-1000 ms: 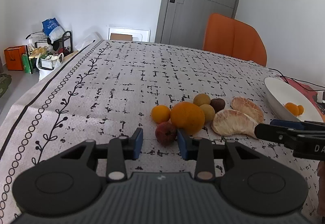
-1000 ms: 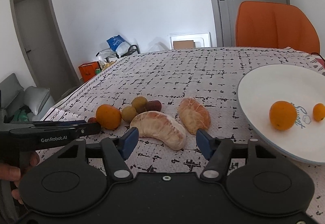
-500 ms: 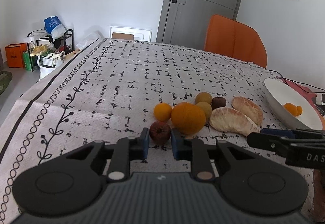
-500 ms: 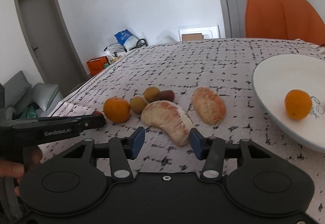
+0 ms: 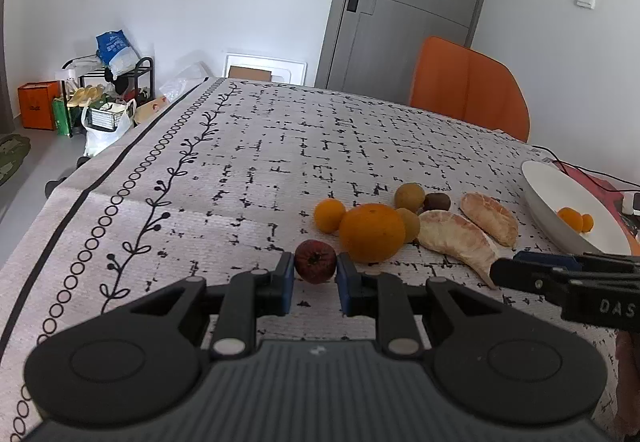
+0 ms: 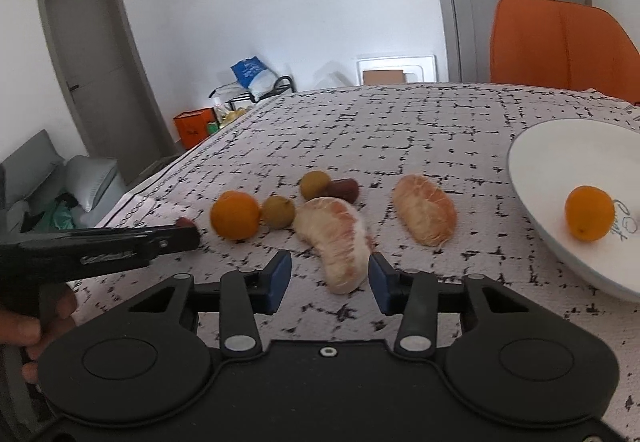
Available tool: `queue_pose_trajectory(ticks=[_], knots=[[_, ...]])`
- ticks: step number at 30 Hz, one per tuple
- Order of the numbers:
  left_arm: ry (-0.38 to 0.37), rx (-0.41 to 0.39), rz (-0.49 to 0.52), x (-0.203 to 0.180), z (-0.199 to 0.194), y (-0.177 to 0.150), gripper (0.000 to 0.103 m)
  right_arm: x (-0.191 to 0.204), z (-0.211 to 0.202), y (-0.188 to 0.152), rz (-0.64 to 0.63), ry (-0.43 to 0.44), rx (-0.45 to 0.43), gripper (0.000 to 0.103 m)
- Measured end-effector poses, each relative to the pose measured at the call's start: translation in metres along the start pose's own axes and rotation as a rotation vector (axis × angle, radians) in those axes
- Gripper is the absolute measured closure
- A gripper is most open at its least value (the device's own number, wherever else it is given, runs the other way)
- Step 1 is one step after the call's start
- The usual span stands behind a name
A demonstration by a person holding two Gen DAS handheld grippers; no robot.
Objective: Organize fruits
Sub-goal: 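Grasp a peeled pink pomelo segment with the right tool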
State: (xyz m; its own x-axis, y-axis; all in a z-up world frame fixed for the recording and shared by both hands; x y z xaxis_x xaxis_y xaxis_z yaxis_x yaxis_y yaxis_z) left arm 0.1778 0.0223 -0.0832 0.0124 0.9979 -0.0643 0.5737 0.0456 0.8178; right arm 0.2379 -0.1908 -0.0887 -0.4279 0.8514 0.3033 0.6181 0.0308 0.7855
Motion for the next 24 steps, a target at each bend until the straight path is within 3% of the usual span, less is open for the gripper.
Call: queue_pose_trajectory(ticks=[16,19,24], knots=[[0.017,0.004,-0.02,0.014,-0.001,0.0,0.082,0.003,0.033,0.009,-0.057,-0.035,0.028,0.058],[0.019,0.004,-0.024,0.016,-0.001,0.001,0.082,0.007,0.038,0.009,-0.083,-0.029,0.032,0.05],[0.014,-0.003,-0.029,0.016,-0.004,0.002,0.082,0.011,0.044,0.01,-0.125,-0.043,0.024,0.049]])
Point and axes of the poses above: each gripper's, at about its wrist camera, not at the fingertips, and z roughly the way its jaws point, x to its left, y to its top, the point moved 5 cm from there along z, roughly the way its jaws point, and after that the axes turned 8 degrees about z, right-handed, at the moved point
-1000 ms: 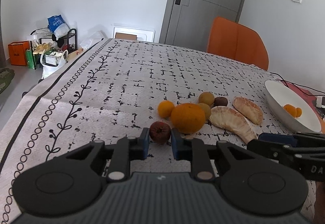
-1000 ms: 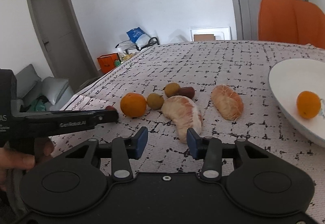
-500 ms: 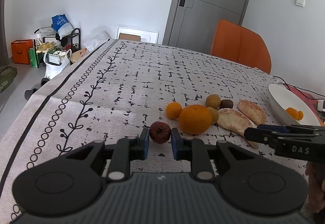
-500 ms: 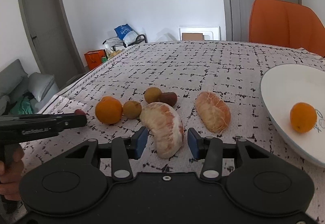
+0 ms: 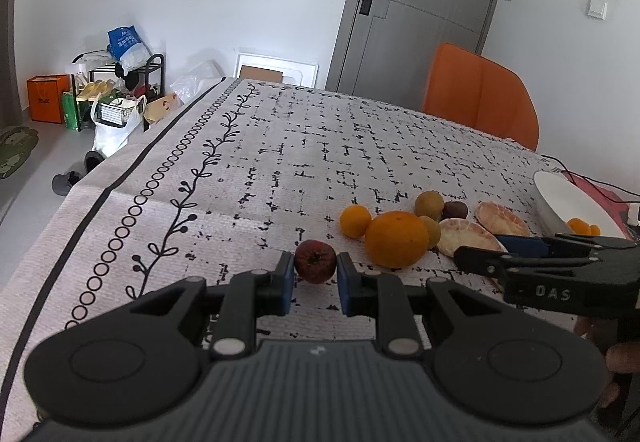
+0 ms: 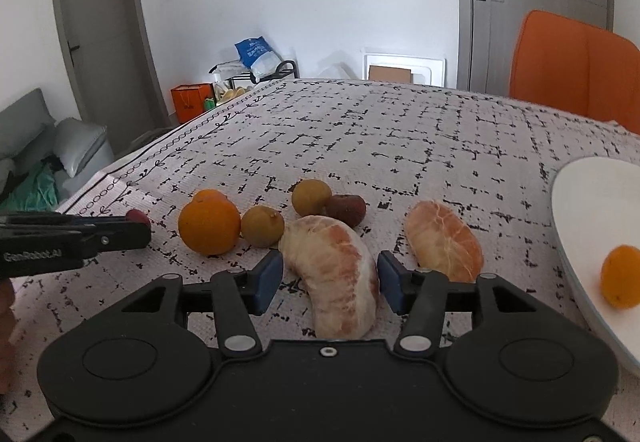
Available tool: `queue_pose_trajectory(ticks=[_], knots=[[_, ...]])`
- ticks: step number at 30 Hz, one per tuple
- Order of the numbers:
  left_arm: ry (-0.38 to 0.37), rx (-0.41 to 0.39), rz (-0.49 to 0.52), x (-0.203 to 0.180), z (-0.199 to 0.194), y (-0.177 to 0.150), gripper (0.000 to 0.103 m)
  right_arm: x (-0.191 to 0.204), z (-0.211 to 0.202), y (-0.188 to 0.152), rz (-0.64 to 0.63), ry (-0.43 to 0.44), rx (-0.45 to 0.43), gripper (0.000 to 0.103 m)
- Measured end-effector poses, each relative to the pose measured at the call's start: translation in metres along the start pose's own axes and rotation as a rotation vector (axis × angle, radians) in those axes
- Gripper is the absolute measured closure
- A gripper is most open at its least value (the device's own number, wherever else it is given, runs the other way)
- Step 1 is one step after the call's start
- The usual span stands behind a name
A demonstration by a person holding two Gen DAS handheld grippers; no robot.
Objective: Organize fruits
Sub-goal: 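Grasp a peeled pink pomelo segment with the right tool, then place the red fruit in the white bowl with the left tool while the right tool places the pomelo segment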
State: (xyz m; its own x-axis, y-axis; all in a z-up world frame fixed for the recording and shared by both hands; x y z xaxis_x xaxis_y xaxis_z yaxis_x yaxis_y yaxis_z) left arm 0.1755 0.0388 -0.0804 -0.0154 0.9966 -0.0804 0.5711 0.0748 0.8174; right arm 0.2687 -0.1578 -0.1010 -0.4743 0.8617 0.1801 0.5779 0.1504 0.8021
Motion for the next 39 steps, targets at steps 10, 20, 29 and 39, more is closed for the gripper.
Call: queue_pose_trajectory(ticks=[10,20,29,39], knots=[[-0.014,-0.015,0.027,-0.014,-0.006,0.006,0.082,-0.006,-0.017,-0.004,0.012,-0.014,-0.015,0.064],[-0.024,-0.026,0.062,-0.036,-0.008,0.012,0.082,-0.02,-0.046,0.0,0.049,-0.013,-0.072,0.064],[-0.021,-0.046,0.084,-0.053,-0.009,0.022,0.082,-0.031,-0.067,0.008,0.073,-0.02,-0.128,0.064],[-0.032,-0.077,0.114,-0.082,-0.007,0.037,0.082,-0.06,-0.088,0.013,0.119,-0.073,-0.183,0.064]])
Point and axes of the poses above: each gripper's, at about its wrist camera, not at the fingertips, and z roughly the way its jaws point, x to its left, y to its top, the point moved 5 cm from there along z, roughly the way its jaws point, and after that the axes turned 8 degrees about z, right-handed, at the moved point
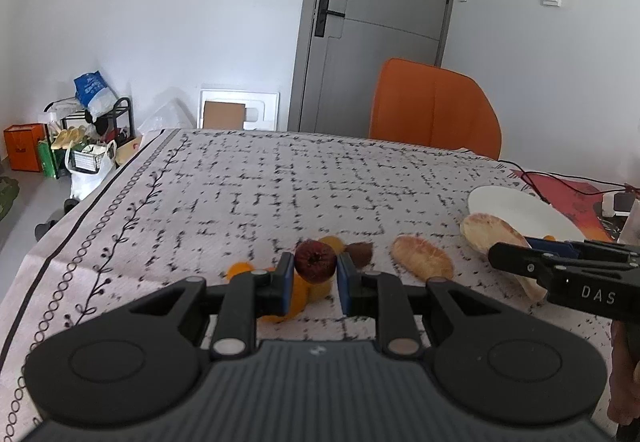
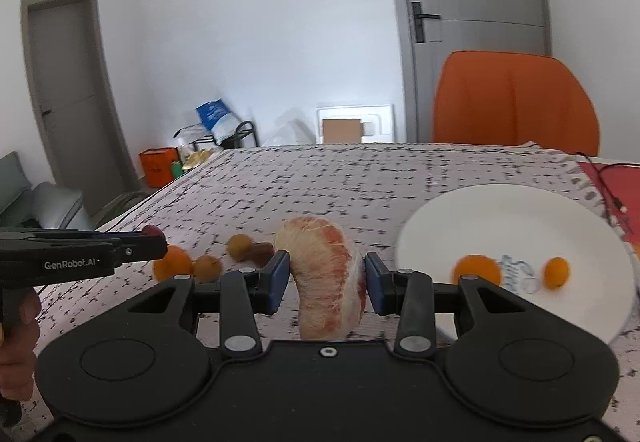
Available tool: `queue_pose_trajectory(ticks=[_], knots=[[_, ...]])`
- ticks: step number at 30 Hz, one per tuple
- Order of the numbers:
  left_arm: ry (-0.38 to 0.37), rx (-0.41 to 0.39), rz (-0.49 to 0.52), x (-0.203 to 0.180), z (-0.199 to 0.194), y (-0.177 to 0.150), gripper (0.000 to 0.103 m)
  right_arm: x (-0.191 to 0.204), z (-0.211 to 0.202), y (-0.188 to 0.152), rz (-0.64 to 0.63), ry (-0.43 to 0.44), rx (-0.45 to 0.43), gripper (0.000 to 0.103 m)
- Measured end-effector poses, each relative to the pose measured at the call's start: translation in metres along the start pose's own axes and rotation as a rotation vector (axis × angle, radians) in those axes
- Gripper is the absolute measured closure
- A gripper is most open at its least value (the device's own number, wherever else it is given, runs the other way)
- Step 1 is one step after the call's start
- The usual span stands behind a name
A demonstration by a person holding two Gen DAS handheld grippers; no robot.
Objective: Organize fruits
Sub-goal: 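Place the red fruit in the white bowl with the left tool while the right tool places the pomelo segment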
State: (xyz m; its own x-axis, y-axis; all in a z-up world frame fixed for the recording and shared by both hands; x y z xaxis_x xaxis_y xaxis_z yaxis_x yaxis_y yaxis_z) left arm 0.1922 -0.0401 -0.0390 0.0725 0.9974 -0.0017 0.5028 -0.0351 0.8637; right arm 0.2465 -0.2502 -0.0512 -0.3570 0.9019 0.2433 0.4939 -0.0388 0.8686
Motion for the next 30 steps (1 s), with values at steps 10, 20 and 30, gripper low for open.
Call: queue_pose_trajectory(ticks=[10,20,30], knots=[[-0.043,-0.026,0.038,-0.032,0.008,0.015,0.082,-0.029,-0.015,0.003,0.034,-0.07,-0.042,0.064],[-0.072,-0.017,0.063,-0.059,0.021,0.019,0.082,-0.062,-0.025,0.001,0.083,-0.13,-0.06,0.064],[-0.103,-0.014,0.103,-0.086,0.035,0.026,0.082,-0.105,-0.029,0.001,0.128,-0.22,-0.078,0.064]])
Point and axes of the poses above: each gripper's, at about its wrist camera, not at the fingertips, and z roughly the way its jaws point, x to its left, y to its top, the point moved 5 cm from there along z, roughly the way its jaws point, and after that the axes turned 8 degrees about z, right-handed, at the moved point
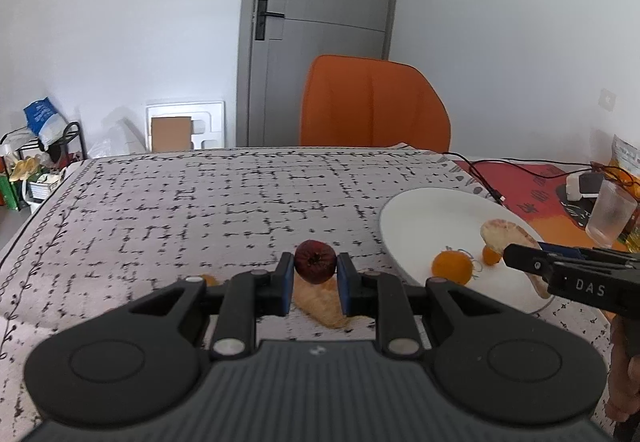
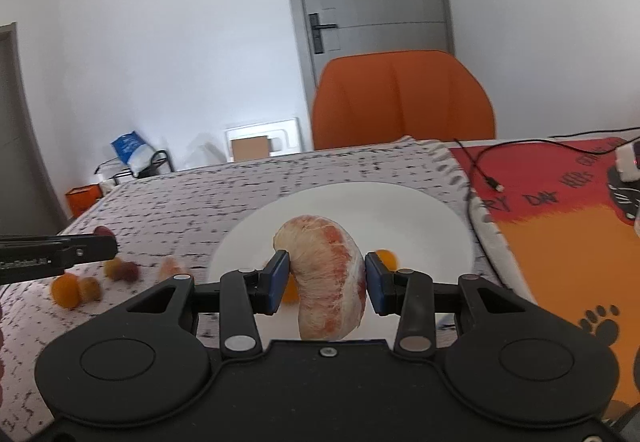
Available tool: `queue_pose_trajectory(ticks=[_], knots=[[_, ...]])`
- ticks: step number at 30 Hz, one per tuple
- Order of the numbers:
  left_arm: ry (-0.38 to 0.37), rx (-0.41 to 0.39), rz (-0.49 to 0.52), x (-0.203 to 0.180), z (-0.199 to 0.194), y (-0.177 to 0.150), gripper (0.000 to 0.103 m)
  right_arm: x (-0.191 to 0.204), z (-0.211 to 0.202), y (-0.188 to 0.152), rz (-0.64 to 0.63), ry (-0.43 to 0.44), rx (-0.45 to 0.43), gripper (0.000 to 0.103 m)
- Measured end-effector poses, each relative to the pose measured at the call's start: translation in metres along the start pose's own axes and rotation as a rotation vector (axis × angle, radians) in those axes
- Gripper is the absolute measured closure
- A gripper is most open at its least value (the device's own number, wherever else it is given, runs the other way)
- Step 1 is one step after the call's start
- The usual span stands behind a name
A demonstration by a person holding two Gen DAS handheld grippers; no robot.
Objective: Organize fruits
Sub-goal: 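Place the red fruit in the white bowl with the left tool while the right tool places the pomelo segment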
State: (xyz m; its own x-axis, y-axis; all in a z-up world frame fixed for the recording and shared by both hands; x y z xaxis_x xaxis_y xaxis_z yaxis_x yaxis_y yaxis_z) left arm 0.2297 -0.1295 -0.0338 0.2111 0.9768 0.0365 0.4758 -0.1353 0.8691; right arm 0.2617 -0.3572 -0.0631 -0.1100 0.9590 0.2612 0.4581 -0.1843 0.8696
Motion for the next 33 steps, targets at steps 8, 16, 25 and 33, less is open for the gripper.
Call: queue_pose_trajectory(ticks=[8,16,25,33], knots=[[-0.032,0.008,0.024,-0.021,0.018,0.007,0.082,-0.023,0.008,0.001,0.027,-0.05,-0.004,0.064],[-0.058,0.022,0.051,-0.044,0.035,0.011,0.082,-0.039,0.016,0.003,0.053,-0.107,-0.013,0.062],[-0.096,0.036,0.09,-0.068,0.048,0.013,0.082,-0.035,0.002,0.0,0.051,-0.101,-0.032,0.023],[-0.104,0.041,0.082,-0.07,0.049,0.014,0.077,-0.03,-0.008,-0.001,0.044,-0.091,-0.038,0.0]])
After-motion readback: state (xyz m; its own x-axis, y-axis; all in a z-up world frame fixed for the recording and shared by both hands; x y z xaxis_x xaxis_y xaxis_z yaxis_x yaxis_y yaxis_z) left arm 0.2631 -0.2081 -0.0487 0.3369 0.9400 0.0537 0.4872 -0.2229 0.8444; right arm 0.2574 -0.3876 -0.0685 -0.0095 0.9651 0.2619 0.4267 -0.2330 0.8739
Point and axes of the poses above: each gripper's, at about its wrist camera, not at the fingertips, and z roughly the way its jaws point, x to its left, y to its top, the point moved 5 cm from there along z, roughly the way its jaws point, and after that the axes turned 8 degrees about z, right-handed, at the moved point
